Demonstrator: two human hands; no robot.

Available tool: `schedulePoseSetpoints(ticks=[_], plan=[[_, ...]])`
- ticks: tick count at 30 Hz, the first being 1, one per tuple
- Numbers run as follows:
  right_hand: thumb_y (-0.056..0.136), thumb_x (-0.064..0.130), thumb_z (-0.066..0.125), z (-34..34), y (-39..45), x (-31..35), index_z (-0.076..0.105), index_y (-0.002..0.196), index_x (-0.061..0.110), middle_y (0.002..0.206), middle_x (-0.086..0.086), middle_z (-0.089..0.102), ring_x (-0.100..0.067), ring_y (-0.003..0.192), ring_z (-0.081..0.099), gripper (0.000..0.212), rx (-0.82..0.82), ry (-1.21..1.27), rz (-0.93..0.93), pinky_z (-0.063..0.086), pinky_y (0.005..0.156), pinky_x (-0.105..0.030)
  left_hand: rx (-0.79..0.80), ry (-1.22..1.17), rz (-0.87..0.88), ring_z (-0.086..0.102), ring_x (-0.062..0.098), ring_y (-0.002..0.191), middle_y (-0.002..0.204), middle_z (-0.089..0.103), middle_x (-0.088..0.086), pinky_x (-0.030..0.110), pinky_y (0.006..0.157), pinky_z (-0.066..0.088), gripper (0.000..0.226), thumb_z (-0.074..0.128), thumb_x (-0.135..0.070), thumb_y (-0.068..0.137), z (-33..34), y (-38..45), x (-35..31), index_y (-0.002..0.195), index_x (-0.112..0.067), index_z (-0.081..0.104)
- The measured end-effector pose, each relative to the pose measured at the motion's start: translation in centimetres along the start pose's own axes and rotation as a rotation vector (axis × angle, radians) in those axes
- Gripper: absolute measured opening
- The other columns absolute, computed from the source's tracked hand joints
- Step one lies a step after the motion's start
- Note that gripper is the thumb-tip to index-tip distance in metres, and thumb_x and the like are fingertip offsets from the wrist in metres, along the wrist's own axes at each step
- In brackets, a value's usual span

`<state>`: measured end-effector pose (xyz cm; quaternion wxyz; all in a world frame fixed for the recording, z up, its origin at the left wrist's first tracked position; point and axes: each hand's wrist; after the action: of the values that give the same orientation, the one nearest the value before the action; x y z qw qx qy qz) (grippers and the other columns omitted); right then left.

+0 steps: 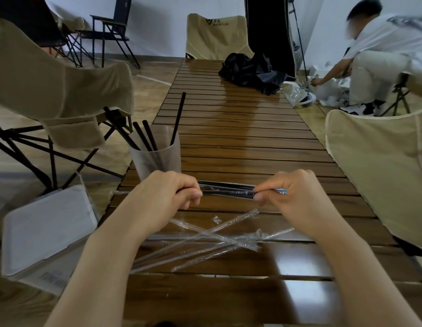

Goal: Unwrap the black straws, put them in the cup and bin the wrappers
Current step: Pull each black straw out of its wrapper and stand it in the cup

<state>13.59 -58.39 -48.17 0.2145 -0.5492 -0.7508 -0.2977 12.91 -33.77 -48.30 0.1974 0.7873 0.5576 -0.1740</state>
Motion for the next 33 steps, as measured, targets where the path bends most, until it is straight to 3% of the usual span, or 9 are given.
schedulePoseSetpoints(ticks=[6, 10, 15, 20, 26, 29, 33], plan=[[0.080, 0.011, 0.072, 0.6, -0.1, 0.8, 0.077, 0.081, 0.021, 0.074, 0.016, 0.069, 0.006, 0.073, 0.064, 0.011, 0.001, 0.046, -0.026, 0.047, 0.073, -0.005, 0.027, -0.028, 0.043, 0.056, -0.004, 0.066, 0.059, 0.057, -0.011, 0.010, 0.059, 0.036, 0.029, 0.051, -0.030, 0.097, 0.6, 0.1, -0.4, 0.070, -0.034, 0.060], [0.081, 0.016, 0.071, 0.6, 0.0, 1.0, 0.076, 0.082, 0.026, 0.073, 0.016, 0.070, 0.006, 0.077, 0.064, 0.011, -0.001, 0.075, -0.021, 0.047, 0.077, -0.007, -0.007, -0.047, 0.029, 0.058, -0.001, 0.067, 0.060, 0.058, -0.011, 0.013, 0.061, 0.037, 0.027, 0.051, -0.033, 0.097, 0.5, 0.1, -0.3, 0.072, -0.033, 0.062], [0.079, 0.027, 0.072, 0.1, 0.1, 0.5, 0.073, 0.096, 0.032, 0.088, 0.019, 0.070, 0.005, 0.088, 0.062, 0.018, 0.070, 0.005, 0.017, 0.045, 0.079, -0.009, -0.019, -0.036, -0.017, 0.059, 0.001, 0.066, 0.061, 0.061, -0.009, 0.021, 0.067, 0.048, 0.027, 0.051, -0.036, 0.096, 0.1, -0.1, 0.1, 0.072, -0.034, 0.063], [0.081, 0.019, 0.071, 0.0, 0.2, 0.1, 0.076, 0.081, 0.029, 0.072, 0.021, 0.068, 0.009, 0.078, 0.061, 0.011, 0.015, -0.015, 0.008, 0.044, 0.072, -0.003, 0.001, -0.046, -0.010, 0.059, 0.001, 0.066, 0.061, 0.061, -0.008, 0.018, 0.064, 0.044, 0.027, 0.050, -0.035, 0.096, 0.1, 0.0, 0.1, 0.072, -0.036, 0.062], [0.082, 0.014, 0.070, 1.1, 0.1, 0.6, 0.077, 0.080, 0.025, 0.071, 0.023, 0.064, 0.009, 0.080, 0.061, 0.013, 0.083, -0.038, -0.035, 0.045, 0.073, -0.002, 0.029, -0.024, 0.017, 0.059, -0.001, 0.069, 0.060, 0.060, -0.010, 0.011, 0.061, 0.039, 0.028, 0.052, -0.031, 0.096, 0.6, 0.2, -0.3, 0.071, -0.034, 0.062], [0.082, 0.017, 0.069, 1.2, 0.3, 0.6, 0.074, 0.086, 0.028, 0.070, 0.019, 0.069, 0.008, 0.074, 0.064, 0.012, 0.124, 0.019, -0.008, 0.047, 0.070, -0.004, 0.061, -0.023, -0.003, 0.058, -0.003, 0.066, 0.063, 0.062, -0.009, 0.012, 0.057, 0.037, 0.026, 0.052, -0.032, 0.096, 0.3, 0.1, 0.2, 0.074, -0.035, 0.064], [0.079, 0.029, 0.070, 0.8, 0.3, 0.3, 0.064, 0.106, 0.038, 0.073, 0.015, 0.072, 0.008, 0.087, 0.063, 0.029, 0.201, 0.013, 0.053, 0.034, 0.067, 0.004, 0.108, -0.073, -0.047, 0.060, -0.006, 0.069, 0.068, 0.066, -0.013, 0.015, 0.064, 0.038, 0.022, 0.054, -0.035, 0.095, -0.1, -0.3, 0.7, 0.077, -0.036, 0.067]])
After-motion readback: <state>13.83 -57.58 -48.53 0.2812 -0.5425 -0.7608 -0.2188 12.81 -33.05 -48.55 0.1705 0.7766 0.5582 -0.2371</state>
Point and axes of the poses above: each hand's wrist, its own y-axis towards the middle knuckle, its own z-axis out of the palm, x = y × z
